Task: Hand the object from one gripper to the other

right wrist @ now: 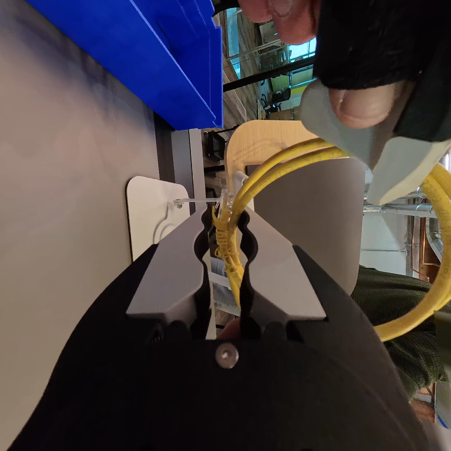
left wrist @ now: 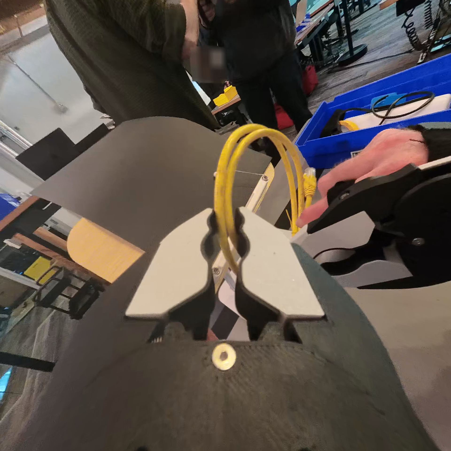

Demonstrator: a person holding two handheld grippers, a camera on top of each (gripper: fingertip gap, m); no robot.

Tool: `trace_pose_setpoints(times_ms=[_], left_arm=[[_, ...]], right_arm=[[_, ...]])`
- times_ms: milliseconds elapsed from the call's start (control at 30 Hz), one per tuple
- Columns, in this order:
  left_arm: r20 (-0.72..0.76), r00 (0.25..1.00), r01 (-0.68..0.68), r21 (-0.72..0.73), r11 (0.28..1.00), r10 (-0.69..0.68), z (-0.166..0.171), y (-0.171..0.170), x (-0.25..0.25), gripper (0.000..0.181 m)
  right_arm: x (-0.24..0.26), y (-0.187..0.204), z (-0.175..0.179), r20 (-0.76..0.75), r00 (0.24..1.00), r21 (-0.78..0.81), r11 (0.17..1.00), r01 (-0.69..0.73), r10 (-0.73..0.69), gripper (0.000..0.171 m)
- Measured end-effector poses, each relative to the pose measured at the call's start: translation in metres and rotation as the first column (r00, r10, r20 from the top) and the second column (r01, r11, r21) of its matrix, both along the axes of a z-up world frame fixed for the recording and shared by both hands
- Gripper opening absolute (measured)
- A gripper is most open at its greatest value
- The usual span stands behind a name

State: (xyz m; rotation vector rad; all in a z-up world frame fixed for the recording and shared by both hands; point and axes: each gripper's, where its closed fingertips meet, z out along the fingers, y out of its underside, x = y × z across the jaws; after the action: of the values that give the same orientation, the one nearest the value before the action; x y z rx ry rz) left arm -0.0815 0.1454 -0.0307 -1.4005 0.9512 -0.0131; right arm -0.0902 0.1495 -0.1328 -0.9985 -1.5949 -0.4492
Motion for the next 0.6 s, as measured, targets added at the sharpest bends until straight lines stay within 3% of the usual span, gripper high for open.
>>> trace_pose_setpoints(times_ms=[200,333,433,533,600], left_arm=[[0.002,0.999,-0.036,0.063,0.997,0.036,0.005,0.003,-0.001,0.011],[0.057,0.995,-0.085,0.099,0.991,0.08,0.017,0.006,-0.012,0.011],[0.116,0.989,-0.103,0.129,0.986,0.088,0.028,0.005,-0.023,0.011],[0.162,0.983,-0.11,0.179,0.978,0.081,0.041,0.002,-0.029,0.011],[0.2,0.979,-0.087,0.205,0.975,0.045,0.046,-0.002,-0.028,0.011]], right_arm=[[-0.001,0.006,0.002,-0.024,0.999,0.027,0.999,0.031,-0.031,0.021],[-0.003,0.004,0.012,-0.072,0.997,0.052,0.999,0.014,-0.01,0.041],[-0.005,-0.011,0.029,-0.125,0.989,0.075,0.994,-0.075,0.084,0.051],[-0.004,-0.031,0.056,-0.255,0.949,0.063,0.982,-0.177,0.187,0.052],[0.003,-0.043,0.081,-0.401,0.881,0.05,0.966,-0.252,0.251,0.05]])
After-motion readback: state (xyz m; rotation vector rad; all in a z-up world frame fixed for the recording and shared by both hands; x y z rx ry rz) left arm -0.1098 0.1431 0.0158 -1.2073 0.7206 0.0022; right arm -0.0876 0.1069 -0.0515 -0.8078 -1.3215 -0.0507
